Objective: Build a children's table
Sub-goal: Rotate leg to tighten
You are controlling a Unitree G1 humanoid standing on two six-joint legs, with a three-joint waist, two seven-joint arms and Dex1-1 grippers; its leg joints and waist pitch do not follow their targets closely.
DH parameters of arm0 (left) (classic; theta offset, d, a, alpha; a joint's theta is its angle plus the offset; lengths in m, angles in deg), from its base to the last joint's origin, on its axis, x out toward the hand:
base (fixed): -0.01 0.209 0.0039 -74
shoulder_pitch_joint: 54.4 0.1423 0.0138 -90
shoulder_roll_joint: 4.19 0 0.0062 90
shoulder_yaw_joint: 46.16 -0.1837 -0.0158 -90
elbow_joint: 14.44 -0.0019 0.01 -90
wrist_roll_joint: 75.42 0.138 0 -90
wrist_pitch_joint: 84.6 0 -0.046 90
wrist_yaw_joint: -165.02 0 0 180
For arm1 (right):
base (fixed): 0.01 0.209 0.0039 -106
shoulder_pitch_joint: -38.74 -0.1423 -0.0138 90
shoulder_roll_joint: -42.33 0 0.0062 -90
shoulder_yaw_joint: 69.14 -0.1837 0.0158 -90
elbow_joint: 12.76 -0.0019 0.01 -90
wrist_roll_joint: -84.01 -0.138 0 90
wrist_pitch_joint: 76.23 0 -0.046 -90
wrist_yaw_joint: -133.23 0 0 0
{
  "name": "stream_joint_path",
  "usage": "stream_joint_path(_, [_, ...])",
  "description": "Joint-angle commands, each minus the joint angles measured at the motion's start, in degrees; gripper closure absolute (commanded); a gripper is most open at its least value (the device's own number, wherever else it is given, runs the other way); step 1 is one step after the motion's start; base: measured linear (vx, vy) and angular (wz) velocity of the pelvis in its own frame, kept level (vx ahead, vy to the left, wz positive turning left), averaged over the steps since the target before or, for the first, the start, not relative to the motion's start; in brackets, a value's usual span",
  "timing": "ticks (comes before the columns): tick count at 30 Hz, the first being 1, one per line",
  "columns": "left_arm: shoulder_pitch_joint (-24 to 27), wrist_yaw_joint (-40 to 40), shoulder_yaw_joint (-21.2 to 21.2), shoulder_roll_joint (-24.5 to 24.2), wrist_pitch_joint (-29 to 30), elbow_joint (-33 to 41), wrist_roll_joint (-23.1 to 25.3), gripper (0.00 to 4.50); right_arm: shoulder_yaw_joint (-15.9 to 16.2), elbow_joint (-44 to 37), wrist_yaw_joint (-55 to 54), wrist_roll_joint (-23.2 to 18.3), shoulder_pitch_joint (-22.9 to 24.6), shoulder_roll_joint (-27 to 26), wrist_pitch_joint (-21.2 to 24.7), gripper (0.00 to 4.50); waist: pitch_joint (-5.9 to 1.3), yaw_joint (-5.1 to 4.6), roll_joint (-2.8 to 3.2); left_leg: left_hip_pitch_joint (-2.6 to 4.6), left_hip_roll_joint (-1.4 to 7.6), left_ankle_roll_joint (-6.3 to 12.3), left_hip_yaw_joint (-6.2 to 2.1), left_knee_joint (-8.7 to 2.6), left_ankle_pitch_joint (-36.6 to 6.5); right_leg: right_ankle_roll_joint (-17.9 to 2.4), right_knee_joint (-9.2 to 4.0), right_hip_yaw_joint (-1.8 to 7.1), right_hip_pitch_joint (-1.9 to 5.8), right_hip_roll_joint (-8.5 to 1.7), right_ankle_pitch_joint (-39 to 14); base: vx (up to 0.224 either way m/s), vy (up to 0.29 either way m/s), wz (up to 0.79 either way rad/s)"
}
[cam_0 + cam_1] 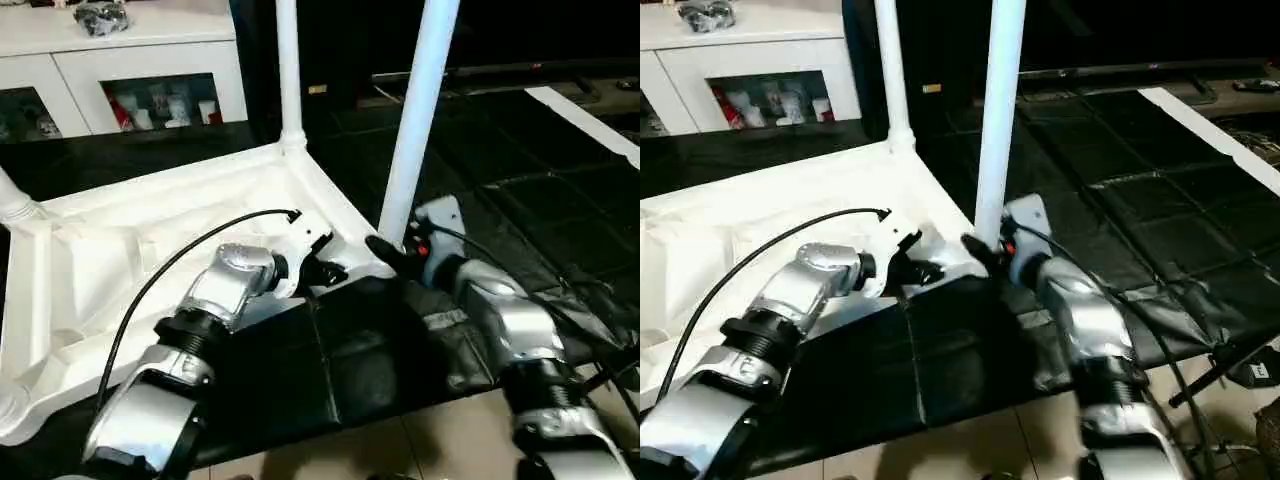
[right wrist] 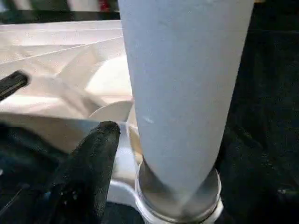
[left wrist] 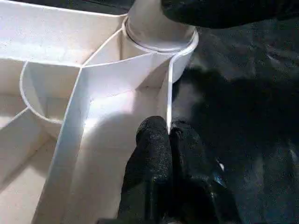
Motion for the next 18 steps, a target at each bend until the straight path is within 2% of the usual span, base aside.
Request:
stream_joint_path(1, [-1.3,2.5,-0.6,0.0,-2.6,3.3,-1.3,4.50,4.7,-3.0,8.5,-3.4,0.9,-0.4,-0.3,0.92,-4.27,0.48,-0.19,0.47,2.19,4.86,-1.12,-3.54,-9.2,-12.9,-3.97,3.03,3.82,-3.62,-11.5,0.000,0.000,0.00])
stream_joint_path(2, [-0.7,6.3,-1.7,-1.8,-3.3,4.1,-1.4,4.50,4.4,-3.4,12.1,-4.2,1.5,2.1,-1.1,0.75,-4.30,0.51,-0.06,0.43,2.18,4.83,-1.13,-3.50,-9.2,-13.1,-3.88,3.06,3.84,-3.63,-11.2,0.000,0.000,0.00])
stream_joint_path(4, [-0.5,7.2,-1.9,-2.2,-3.4,4.3,-1.4,4.50,4.3,-3.5,12.9,-4.4,1.7,2.7,-1.2,0.59,-4.23,0.67,-0.14,0.36,2.28,4.97,-1.08,-3.49,-9.1,-13.5,-3.77,3.10,3.82,-3.61,-10.4,0.000,0.000,0.00])
stream_joint_path(5, [-0.4,8.2,-2.2,-2.8,-3.9,4.4,-1.3,4.50,4.3,-3.5,14.1,-4.6,1.8,3.5,-1.4,0.48,-4.22,0.73,0.11,0.38,2.32,4.82,-1.12,-3.51,-9.0,-13.6,-3.74,3.08,3.76,-3.66,-10.4,0.000,0.000,0.00])
stream_joint_path(6, [0.2,12.8,-3.4,-4.8,-5.6,5.1,-1.5,4.50,4.7,-3.9,18.5,-4.9,2.2,6.3,-1.6,0.44,-4.29,0.94,0.17,0.54,2.29,4.48,-1.14,-3.48,-9.5,-13.5,-3.89,2.96,3.80,-3.55,-10.9,0.000,0.000,0.00])
stream_joint_path(7, [0.4,14.7,-3.9,-5.8,-6.5,5.2,-1.5,4.50,4.9,-3.9,20.6,-4.9,2.3,7.8,-1.7,0.38,-4.28,1.06,-0.07,0.49,2.36,4.69,-1.02,-3.50,-9.5,-13.6,-3.77,3.02,3.86,-3.49,-10.6,0.000,0.000,0.00])
stream_joint_path(9, [0.5,16.3,-4.3,-6.6,-7.1,5.2,-1.5,4.50,5.1,-3.9,22.3,-4.8,2.3,9.0,-1.8,0.13,-4.21,1.34,0.13,0.51,2.51,4.61,-1.00,-3.50,-9.8,-13.8,-3.70,2.98,3.71,-3.50,-10.9,0.000,0.000,0.00])
stream_joint_path(11, [0.6,19.4,-5.2,-8.2,-8.4,5.1,-1.5,4.50,5.7,-4.2,26.7,-5.6,2.4,11.3,-0.9,0.04,-4.20,1.65,0.18,0.77,2.66,4.36,-0.95,-3.53,-10.5,-13.9,-3.74,3.00,3.48,-3.50,-11.6,0.000,0.000,0.00])
stream_joint_path(14, [0.9,23.1,-5.8,-9.9,-10.4,5.0,-1.8,4.50,7.0,-4.2,32.3,-6.3,2.4,14.2,-1.0,0.04,-4.20,2.68,0.18,0.94,2.79,3.82,-0.90,-3.52,-10.8,-13.8,-3.73,3.09,3.32,-3.61,-12.3,0.000,0.000,0.00])
stream_joint_path(16, [1.1,24.5,-6.1,-10.5,-11.0,5.3,-1.9,4.50,7.4,-4.1,33.8,-6.3,2.3,14.9,-1.6,0.04,-4.23,2.89,-0.11,0.81,2.80,3.63,-0.91,-3.53,-10.3,-13.8,-3.57,3.12,3.39,-3.70,-11.7,0.000,0.000,0.00])
stream_joint_path(18, [1.9,27.9,-7.0,-12.0,-12.5,6.3,-2.2,4.50,8.2,-3.6,37.4,-6.6,1.9,16.1,-2.5,0.04,-4.27,3.14,-0.01,0.73,2.82,3.58,-1.00,-3.53,-10.0,-13.6,-3.50,3.07,3.45,-3.82,-12.1,0.000,0.000,0.00])
